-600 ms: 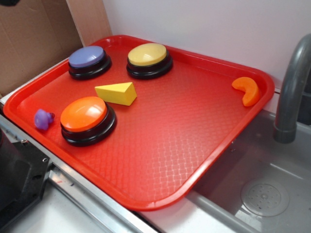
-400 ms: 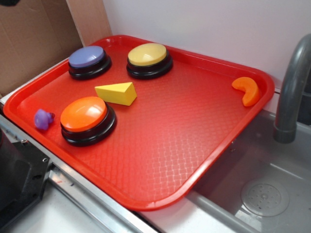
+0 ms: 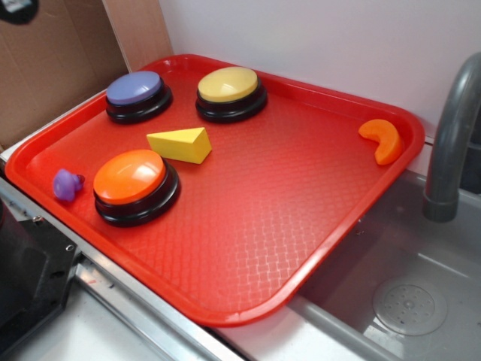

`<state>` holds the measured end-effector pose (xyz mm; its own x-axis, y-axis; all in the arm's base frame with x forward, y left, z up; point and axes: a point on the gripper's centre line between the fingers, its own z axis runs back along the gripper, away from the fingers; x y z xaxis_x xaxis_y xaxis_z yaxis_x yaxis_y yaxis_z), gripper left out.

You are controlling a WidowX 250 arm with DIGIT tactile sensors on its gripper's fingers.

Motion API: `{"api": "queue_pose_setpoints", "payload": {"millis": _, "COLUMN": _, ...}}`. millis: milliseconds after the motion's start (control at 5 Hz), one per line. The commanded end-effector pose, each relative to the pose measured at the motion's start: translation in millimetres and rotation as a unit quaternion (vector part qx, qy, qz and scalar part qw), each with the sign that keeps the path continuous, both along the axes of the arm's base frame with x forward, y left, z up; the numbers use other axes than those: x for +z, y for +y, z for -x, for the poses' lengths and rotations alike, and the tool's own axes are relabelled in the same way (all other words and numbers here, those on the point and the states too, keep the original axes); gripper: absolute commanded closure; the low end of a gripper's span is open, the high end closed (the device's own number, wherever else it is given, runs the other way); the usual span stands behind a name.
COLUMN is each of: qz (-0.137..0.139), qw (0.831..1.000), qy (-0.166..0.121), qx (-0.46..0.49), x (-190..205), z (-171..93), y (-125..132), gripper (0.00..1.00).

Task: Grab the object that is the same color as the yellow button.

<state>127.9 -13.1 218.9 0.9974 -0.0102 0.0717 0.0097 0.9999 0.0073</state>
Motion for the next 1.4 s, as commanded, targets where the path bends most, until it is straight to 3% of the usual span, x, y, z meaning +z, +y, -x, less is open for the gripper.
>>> {"api": "queue_pose_setpoints", "payload": {"millis": 0, "qz": -0.024, "qw": 0.991, "qy": -0.040, "qx": -0.124, "x": -41, "z": -47, "y": 13, "gripper": 0.00}}
{"api": "queue_pose_setpoints", "payload": {"millis": 200, "qz": -0.034, "qw": 0.986, "qy": -0.058, "qx": -0.150, "x": -62, "z": -62, "y": 18, "gripper": 0.00}}
{"api": "queue_pose_setpoints", "payload": {"millis": 800, "qz": 0.011, "qw": 0.982, "qy": -0.021, "qx": -0.186, "x": -141, "z": -109, "y": 29, "gripper": 0.00}}
{"api": "queue_pose_setpoints", "payload": {"millis": 1200, "qz": 0.021, "qw": 0.976, "qy": 0.007, "qx": -0.218, "x": -171, "z": -114, "y": 22, "gripper": 0.00}}
